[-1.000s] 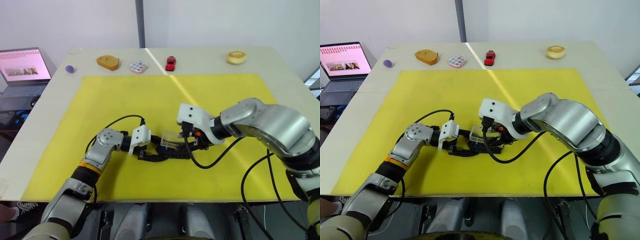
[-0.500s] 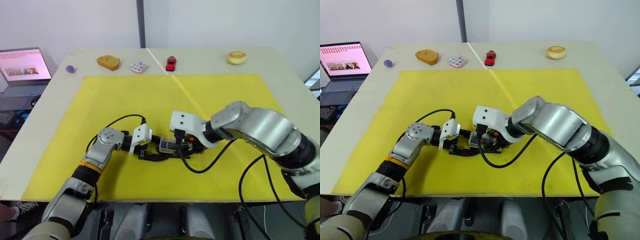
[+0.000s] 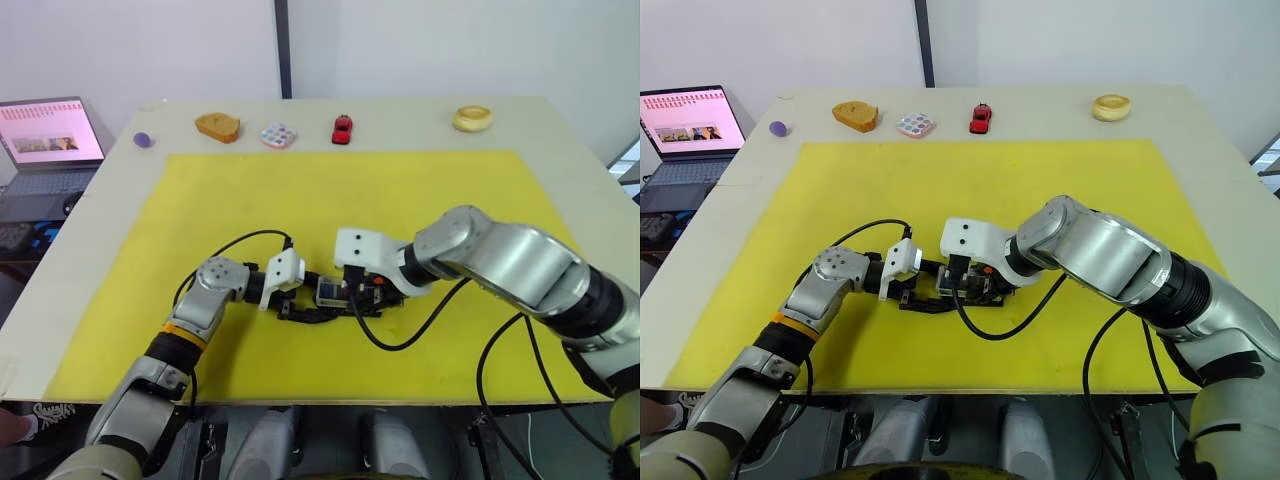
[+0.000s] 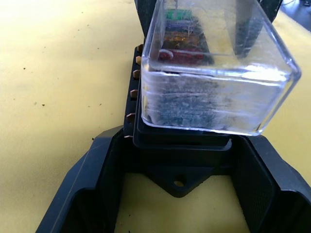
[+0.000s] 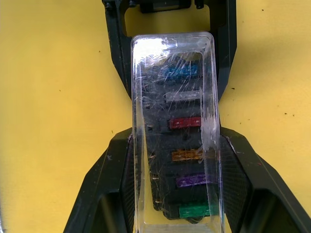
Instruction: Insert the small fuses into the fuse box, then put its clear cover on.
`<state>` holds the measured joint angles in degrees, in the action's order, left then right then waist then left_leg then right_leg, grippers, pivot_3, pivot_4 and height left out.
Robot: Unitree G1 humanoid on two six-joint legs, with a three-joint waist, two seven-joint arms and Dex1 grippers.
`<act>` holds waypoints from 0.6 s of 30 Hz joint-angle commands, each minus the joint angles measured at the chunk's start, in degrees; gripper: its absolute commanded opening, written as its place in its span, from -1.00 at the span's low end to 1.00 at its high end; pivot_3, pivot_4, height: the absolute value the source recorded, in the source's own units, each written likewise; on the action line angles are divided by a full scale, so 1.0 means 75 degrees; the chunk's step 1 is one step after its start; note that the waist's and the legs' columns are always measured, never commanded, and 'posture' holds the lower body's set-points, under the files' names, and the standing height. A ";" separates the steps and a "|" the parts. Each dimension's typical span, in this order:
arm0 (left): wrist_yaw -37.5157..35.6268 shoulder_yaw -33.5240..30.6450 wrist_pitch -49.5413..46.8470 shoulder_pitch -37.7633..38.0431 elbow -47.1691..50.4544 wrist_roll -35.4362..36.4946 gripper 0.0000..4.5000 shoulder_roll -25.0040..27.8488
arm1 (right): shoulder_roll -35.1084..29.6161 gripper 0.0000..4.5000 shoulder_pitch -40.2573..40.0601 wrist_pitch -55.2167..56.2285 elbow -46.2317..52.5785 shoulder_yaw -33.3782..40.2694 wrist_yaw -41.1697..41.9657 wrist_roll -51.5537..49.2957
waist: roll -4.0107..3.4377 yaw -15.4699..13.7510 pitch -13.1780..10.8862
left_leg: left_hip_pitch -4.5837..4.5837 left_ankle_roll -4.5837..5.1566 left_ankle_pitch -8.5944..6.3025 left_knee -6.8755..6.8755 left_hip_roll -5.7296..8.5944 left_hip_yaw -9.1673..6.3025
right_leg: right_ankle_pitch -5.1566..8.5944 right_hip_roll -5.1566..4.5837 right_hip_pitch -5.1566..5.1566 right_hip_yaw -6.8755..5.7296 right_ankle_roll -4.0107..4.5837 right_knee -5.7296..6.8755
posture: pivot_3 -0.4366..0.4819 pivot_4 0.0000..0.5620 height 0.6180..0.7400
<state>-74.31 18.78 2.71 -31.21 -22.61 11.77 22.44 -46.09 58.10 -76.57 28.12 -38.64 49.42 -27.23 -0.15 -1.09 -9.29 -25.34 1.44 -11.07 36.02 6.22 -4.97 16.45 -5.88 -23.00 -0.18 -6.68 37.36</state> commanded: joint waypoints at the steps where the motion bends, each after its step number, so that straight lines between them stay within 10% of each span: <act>1: 0.0263 0.0223 -0.0219 0.0211 -0.0246 -0.0456 0.12 -0.0080 | -0.0049 -0.25 0.0134 -0.0043 0.0008 -0.0152 -0.0053 0.0235 | 0.0001 -0.0002 0.0007 | 0.0000 0.0000 0.0000 0.0000 0.0000 0.0001 | 0.0000 0.0000 0.0000 0.0000 0.0000 -0.0001 | -0.05 -0.47 1.00; 9: 0.0264 0.0215 -0.0224 0.0211 -0.0244 -0.0471 0.12 -0.0095 | -0.0064 -0.25 0.0165 -0.0068 -0.0013 -0.0224 0.0095 0.0310 | 0.0001 -0.0045 0.0008 | -0.0001 0.0002 -0.0002 0.0000 0.0002 0.0000 | 0.0000 -0.0002 0.0000 0.0000 0.0000 -0.0002 | -0.05 -0.47 1.00; 13: 0.0273 0.0204 -0.0240 0.0216 -0.0225 -0.0481 0.12 -0.0103 | -0.0038 0.55 0.0202 0.0017 -0.0079 -0.0228 0.0163 0.0391 | 0.0002 -0.0076 0.0009 | 0.0000 0.0002 -0.0002 0.0001 0.0002 0.0000 | 0.0000 -0.0001 0.0000 0.0001 0.0000 -0.0002 | -0.05 -0.47 1.00; 18: 0.0277 0.0198 -0.0243 0.0218 -0.0231 -0.0506 0.12 -0.0096 | -0.0078 0.55 0.0272 0.0171 -0.0132 -0.0208 0.0317 0.0470 | 0.0003 -0.0122 0.0009 | -0.0001 0.0003 -0.0003 -0.0001 0.0001 0.0002 | 0.0001 -0.0001 -0.0003 0.0001 0.0001 -0.0005 | -0.05 -0.47 1.00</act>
<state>-73.71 18.87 2.63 -31.15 -22.14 10.96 21.77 -46.15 58.59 -76.46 26.67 -40.91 51.23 -24.35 -0.13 -2.00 -9.22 -25.35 1.46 -11.09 36.01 6.23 -4.95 16.45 -5.88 -23.03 -0.17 -6.67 37.33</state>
